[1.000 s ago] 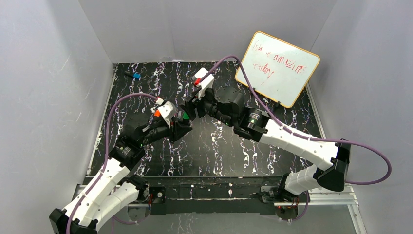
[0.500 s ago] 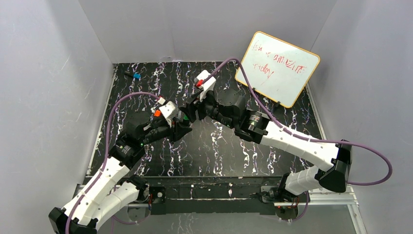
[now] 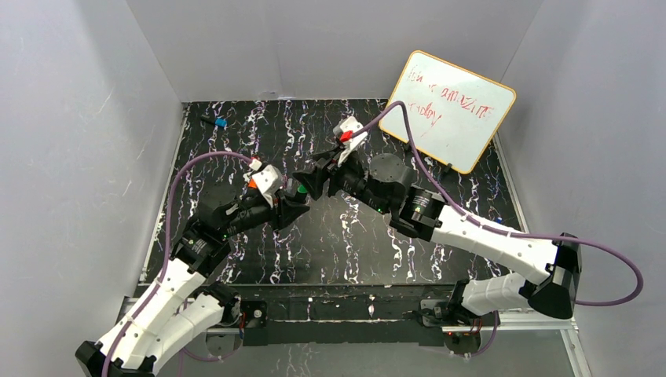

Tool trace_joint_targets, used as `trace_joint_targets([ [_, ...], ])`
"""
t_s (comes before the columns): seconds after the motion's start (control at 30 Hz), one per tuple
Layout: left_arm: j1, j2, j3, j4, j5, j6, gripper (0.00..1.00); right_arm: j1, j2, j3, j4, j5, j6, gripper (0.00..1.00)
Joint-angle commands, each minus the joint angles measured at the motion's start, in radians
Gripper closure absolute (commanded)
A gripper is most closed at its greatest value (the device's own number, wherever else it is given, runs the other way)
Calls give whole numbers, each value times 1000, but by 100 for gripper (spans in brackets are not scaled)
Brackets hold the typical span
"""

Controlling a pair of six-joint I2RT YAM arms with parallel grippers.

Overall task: Insert the pens into the pen caps
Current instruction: Press the pen cap onto the pen.

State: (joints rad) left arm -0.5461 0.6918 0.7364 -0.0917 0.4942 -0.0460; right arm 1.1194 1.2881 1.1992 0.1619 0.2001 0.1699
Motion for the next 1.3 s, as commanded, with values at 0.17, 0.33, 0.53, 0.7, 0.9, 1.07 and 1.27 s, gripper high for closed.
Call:
trace_joint_targets([
  [0.17, 9, -9, 42, 158, 3, -36, 100, -5, -18, -33, 60, -48, 34, 28],
  [0.33, 9, -3, -6, 162, 35, -49, 100, -23, 0, 6, 106, -77, 28, 28],
  [0.53, 10, 1, -83, 172, 51, -55, 100, -61, 10, 64, 153, -154, 40, 27],
  [0.7, 10, 6, -118, 181, 56, -51, 100, -101, 24, 102, 183, -192, 64, 27],
  [0.9, 10, -7, -117, 185, 59, -52, 100, -161, 58, 106, 202, -250, 101, 27],
  [1.07, 9, -19, -106, 201, 68, -66, 100, -190, 87, 84, 228, -271, 135, 27],
  [1.27, 9, -15, -92, 201, 66, -60, 100, -217, 110, 83, 248, -305, 177, 28],
])
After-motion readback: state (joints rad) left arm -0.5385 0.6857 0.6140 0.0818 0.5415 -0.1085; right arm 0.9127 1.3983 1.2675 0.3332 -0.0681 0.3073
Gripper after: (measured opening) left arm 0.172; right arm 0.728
